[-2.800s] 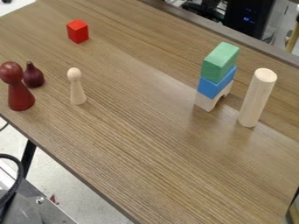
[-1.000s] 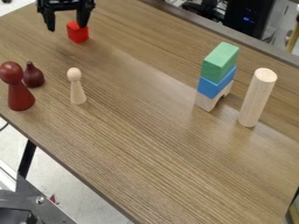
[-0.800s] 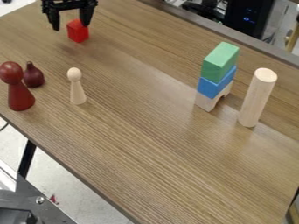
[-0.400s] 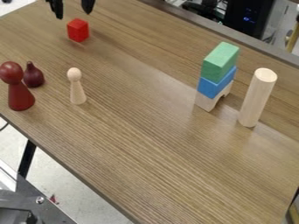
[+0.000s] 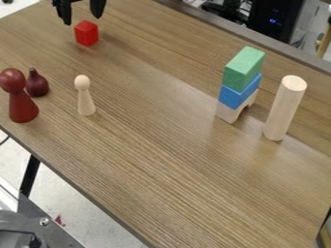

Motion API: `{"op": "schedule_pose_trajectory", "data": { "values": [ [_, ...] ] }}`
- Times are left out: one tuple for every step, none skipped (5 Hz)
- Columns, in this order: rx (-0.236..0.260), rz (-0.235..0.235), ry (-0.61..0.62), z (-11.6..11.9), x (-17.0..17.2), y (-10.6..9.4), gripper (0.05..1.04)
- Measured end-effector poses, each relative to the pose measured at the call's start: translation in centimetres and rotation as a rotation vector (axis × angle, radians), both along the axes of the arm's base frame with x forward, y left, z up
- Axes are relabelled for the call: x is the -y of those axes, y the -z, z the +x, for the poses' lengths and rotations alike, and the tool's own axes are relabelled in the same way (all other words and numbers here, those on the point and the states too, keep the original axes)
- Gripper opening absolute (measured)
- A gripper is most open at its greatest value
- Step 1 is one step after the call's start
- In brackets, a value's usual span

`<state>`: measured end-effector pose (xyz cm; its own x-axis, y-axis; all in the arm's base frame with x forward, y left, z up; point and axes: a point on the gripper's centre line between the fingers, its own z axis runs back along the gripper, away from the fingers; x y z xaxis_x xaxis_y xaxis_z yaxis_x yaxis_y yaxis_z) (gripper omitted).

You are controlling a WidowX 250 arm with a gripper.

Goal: Put the red block on top of the tower

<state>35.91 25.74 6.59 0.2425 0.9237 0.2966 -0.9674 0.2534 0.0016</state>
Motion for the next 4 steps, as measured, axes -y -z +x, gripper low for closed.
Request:
{"op": "schedule_pose_trajectory", "data": {
  "values": [
    [-0.007, -0.018, -0.074, 0.2, 0.1, 0.3, 0.999],
    [-0.003, -0.027, -0.117, 0.5, 0.1, 0.8, 0.999],
    [-0.026, -0.054, -0.147, 0.2, 0.3, 2.1, 0.97],
    [-0.039, -0.069, -0.185, -0.2, 0.6, 2.3, 0.696]
  ]
}}
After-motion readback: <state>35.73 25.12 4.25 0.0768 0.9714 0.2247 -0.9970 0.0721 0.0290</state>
